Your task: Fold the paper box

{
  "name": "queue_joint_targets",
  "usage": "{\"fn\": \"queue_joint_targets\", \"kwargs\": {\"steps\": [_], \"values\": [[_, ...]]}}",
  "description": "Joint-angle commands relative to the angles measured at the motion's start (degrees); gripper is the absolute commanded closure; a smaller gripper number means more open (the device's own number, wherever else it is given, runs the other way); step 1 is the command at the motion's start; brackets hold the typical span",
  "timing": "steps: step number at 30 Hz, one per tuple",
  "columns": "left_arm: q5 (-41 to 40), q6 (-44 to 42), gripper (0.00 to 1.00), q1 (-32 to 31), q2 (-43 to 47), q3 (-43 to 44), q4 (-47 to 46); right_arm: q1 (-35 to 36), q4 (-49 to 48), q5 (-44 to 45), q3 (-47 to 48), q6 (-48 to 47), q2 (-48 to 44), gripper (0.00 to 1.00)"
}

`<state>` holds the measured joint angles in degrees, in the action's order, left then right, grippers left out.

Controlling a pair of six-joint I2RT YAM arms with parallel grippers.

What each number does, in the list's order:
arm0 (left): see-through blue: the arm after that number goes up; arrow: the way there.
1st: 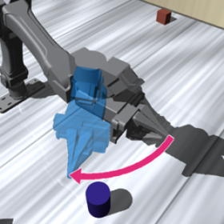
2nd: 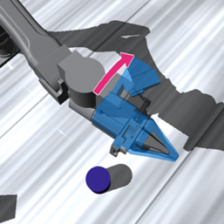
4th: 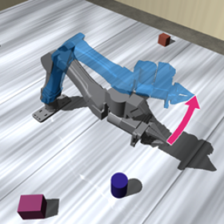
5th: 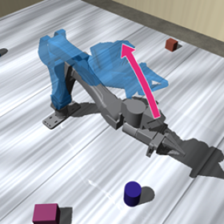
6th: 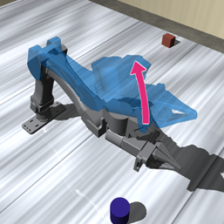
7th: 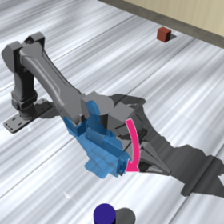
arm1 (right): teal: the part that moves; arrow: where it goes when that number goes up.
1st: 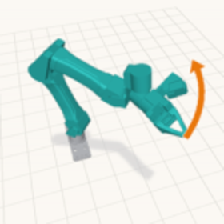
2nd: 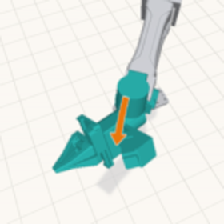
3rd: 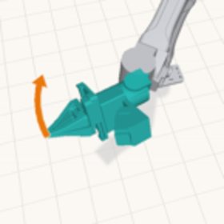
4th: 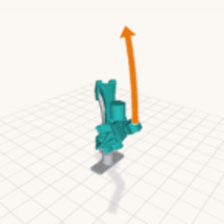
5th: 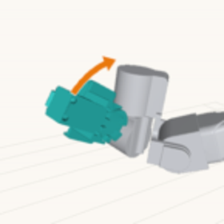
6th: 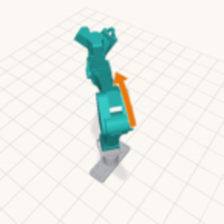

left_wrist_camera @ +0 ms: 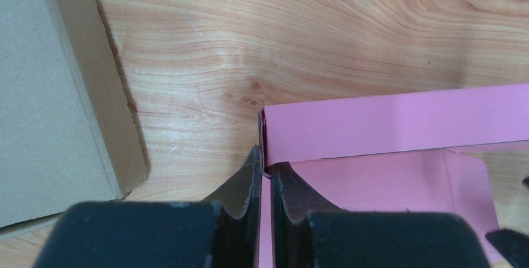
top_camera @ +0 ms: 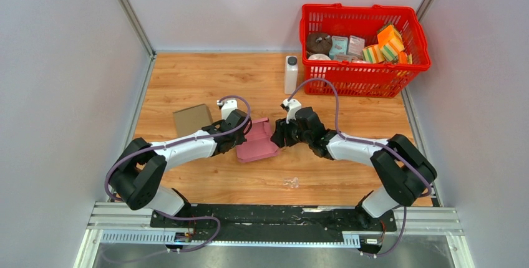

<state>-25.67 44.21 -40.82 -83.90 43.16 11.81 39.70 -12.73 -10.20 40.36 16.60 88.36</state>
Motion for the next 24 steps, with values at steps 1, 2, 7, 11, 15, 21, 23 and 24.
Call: {"fn": "queue_joint_targets", "kwargs": {"steps": [1, 2, 7, 11, 15, 21, 23, 24], "values": [[2.2, -1.23, 1.0, 0.21, 1.1, -1.14, 2.07, -0.06, -11.16, 3.25, 4.11, -7.72, 4.45, 0.48], [2.47, -1.4, 1.0, 0.21, 1.1, -1.06, 2.07, -0.15, -12.39, 3.34, 4.03, -7.9, 4.98, 0.48], [2.56, -1.67, 1.0, 0.21, 1.19, -0.88, 2.16, -0.06, -14.51, 4.22, 5.7, -7.81, 8.4, 0.56], [2.64, -1.84, 1.0, 0.21, 0.93, -0.88, 2.07, 0.11, -15.39, 5.8, 6.31, -7.81, 9.38, 0.65], [2.73, -1.58, 1.0, 0.13, 0.67, -0.79, 1.99, 1.16, -13.91, 8.16, 7.8, -8.69, 10.43, 0.68], [2.47, -0.35, 1.0, 0.21, 1.1, 0.17, 3.82, 6.69, -8.82, 24.23, 12.45, -9.57, 14.9, 0.9], [2.21, 0.61, 1.0, 0.21, 1.37, 0.96, 4.97, 8.89, -8.19, 31.76, 13.07, -8.96, 16.49, 1.0], [1.94, 1.05, 1.0, 0.21, 1.46, 1.23, 6.1, 9.86, -7.84, 34.69, 13.43, -9.04, 17.71, 1.0]]}}
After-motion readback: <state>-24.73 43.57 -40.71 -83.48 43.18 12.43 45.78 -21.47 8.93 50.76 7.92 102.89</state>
